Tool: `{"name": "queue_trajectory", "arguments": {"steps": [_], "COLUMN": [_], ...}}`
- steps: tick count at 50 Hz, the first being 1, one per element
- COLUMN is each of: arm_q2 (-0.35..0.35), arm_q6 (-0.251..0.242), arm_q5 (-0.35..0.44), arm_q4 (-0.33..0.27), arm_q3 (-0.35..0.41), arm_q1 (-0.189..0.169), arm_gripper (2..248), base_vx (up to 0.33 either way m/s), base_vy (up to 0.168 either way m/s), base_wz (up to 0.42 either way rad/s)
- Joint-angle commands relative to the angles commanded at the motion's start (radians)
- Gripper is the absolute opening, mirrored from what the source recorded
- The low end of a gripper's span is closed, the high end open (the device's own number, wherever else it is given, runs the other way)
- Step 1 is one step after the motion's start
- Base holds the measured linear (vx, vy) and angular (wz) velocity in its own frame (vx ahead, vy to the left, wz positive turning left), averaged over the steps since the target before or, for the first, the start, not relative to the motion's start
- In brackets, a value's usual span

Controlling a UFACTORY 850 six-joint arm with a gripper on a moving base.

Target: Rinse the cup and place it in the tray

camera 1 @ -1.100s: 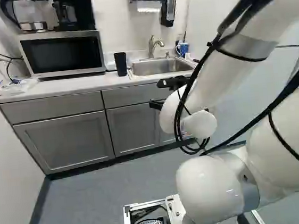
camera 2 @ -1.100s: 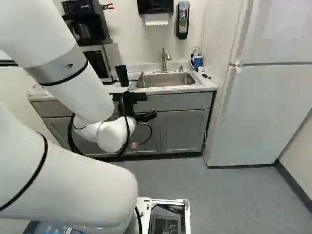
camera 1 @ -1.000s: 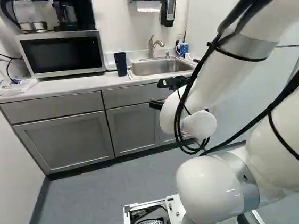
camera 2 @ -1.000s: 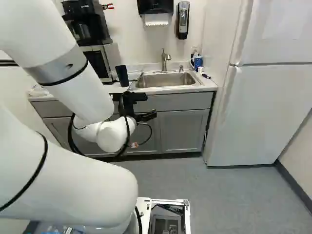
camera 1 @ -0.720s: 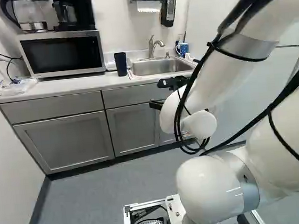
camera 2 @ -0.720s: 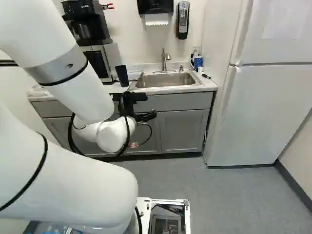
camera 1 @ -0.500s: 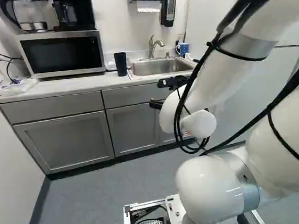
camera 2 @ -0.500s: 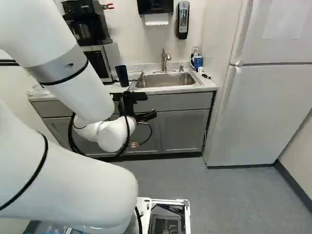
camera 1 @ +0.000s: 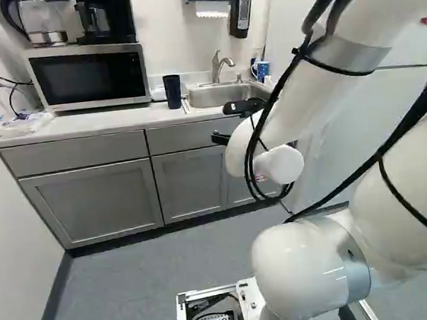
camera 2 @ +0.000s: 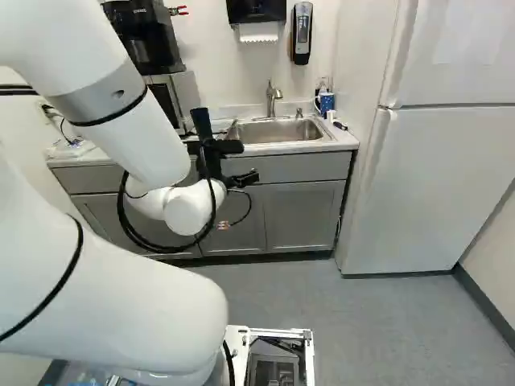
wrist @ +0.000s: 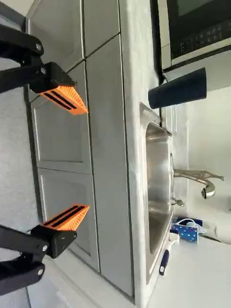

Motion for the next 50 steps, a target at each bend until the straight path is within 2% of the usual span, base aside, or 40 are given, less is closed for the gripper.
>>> {"name": "queue_trajectory", "arguments": {"steps": [21,50], "arm_q2": [-0.012,-0.029], "arm_q6": [0.0,0.0], "arm_q5": [-0.008,-0.083], "arm_q4": [0.0,0.0], "arm_q3": [-0.063,-0.147], "arm_q1": [0.0,0.0], "arm_gripper": [247,247], "base_vx": [0.0,0.0], "base_vy": [0.0,0.0], "base_wz": [0.0,0.0]}}
